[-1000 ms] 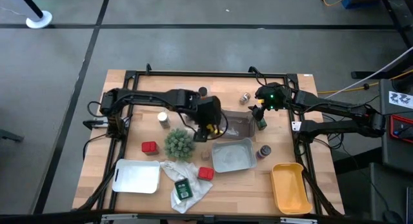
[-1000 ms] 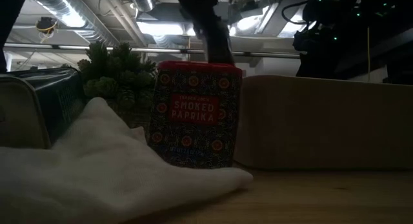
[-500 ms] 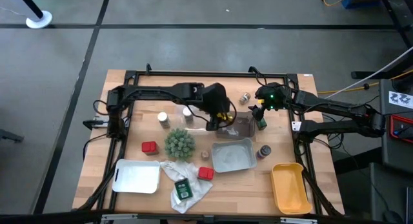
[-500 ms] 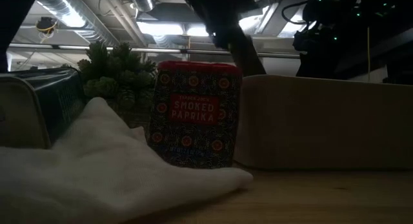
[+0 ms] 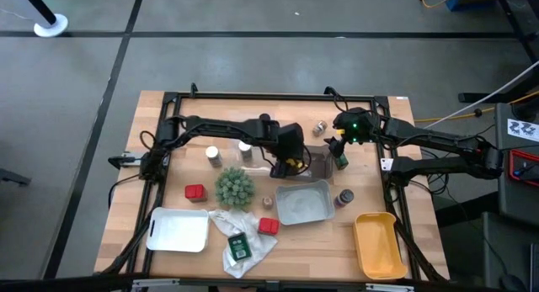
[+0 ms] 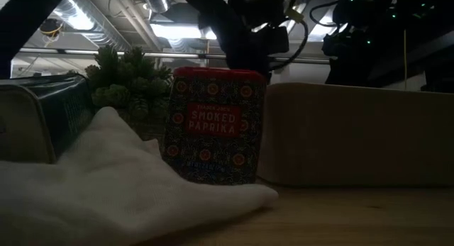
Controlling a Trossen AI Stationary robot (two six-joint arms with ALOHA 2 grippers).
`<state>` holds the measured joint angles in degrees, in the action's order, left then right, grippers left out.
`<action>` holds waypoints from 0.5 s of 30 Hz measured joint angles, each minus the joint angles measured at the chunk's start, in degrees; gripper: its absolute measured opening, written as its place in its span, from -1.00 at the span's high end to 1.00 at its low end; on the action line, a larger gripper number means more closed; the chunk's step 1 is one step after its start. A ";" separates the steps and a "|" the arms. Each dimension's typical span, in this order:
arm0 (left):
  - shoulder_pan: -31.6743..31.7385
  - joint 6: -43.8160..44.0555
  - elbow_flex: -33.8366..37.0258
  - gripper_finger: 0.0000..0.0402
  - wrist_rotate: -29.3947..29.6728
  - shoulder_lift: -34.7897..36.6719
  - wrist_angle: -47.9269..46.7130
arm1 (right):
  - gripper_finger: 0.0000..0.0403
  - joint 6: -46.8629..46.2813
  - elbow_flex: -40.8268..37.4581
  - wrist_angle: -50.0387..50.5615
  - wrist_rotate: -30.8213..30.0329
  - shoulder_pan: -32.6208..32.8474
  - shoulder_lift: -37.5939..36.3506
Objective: Sort spices by type
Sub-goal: Put the yellow seasoning bottle into the black transparent bin
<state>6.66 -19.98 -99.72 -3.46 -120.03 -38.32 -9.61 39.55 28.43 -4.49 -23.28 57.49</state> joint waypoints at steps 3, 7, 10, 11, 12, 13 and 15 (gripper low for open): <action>0.00 0.00 0.00 -0.08 0.02 -0.36 -1.23 | -0.58 -1.24 0.00 0.02 0.00 0.01 0.00; 0.00 -0.02 -0.04 -0.08 0.01 -0.78 -2.00 | -0.58 -2.26 0.00 0.05 0.08 0.01 0.00; 0.00 -0.07 -0.13 -0.09 -0.13 -1.24 -1.18 | -0.58 -2.27 0.00 0.05 0.35 0.01 0.00; 0.00 0.04 -0.11 -0.09 -0.09 -1.24 -1.32 | -0.58 -2.28 0.00 0.06 0.50 0.01 0.00; -0.01 0.01 -0.11 -0.11 -0.03 -1.24 -1.30 | -0.58 -2.29 0.00 0.06 0.50 0.01 0.00; -0.02 0.04 -0.11 -0.13 -0.03 -1.26 -1.20 | -0.58 -2.29 0.00 0.08 0.52 0.01 0.00; -0.14 0.27 -0.09 -0.18 -0.03 -1.28 -0.81 | -0.58 -2.31 0.00 0.08 0.54 0.01 0.00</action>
<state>6.52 -19.71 -99.81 -3.49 -121.31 -39.12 -11.92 39.55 28.51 -3.95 -23.27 57.49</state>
